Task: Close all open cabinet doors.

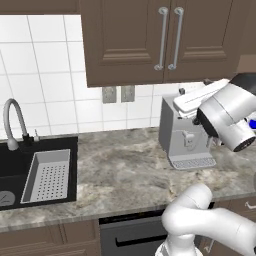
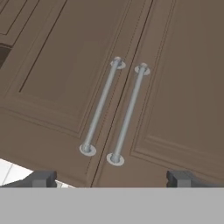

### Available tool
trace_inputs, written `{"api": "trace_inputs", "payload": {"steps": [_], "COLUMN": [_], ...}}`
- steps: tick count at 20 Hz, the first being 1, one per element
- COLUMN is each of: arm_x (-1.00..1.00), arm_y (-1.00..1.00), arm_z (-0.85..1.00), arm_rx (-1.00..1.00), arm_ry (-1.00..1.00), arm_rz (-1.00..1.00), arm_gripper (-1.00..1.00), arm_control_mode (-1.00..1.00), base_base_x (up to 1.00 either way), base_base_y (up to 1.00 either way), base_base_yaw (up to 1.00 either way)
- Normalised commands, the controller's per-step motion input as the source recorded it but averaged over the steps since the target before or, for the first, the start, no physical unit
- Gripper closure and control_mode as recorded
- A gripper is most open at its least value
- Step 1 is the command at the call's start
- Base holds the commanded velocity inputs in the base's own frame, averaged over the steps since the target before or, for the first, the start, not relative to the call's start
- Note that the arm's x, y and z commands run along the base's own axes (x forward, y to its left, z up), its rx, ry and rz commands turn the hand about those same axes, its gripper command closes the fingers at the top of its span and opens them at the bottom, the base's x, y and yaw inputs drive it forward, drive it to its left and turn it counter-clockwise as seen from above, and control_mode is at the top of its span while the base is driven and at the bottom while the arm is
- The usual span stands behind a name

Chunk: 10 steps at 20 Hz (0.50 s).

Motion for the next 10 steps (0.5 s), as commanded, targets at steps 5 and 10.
{"api": "trace_inputs", "payload": {"steps": [5, 10], "arm_x": [-0.32, -0.45], "arm_y": [-0.06, -0.13], "arm_z": [0.14, 0.01], "arm_rx": [0.0, 0.0], "arm_ry": [0.12, 0.01], "arm_rz": [-0.09, -0.04], "arm_gripper": [-1.0, -1.0], "arm_control_mode": [-1.0, -1.0], "base_base_x": [0.0, 0.0], "base_base_y": [0.0, 0.0], "base_base_yaw": [0.0, 0.0]}}
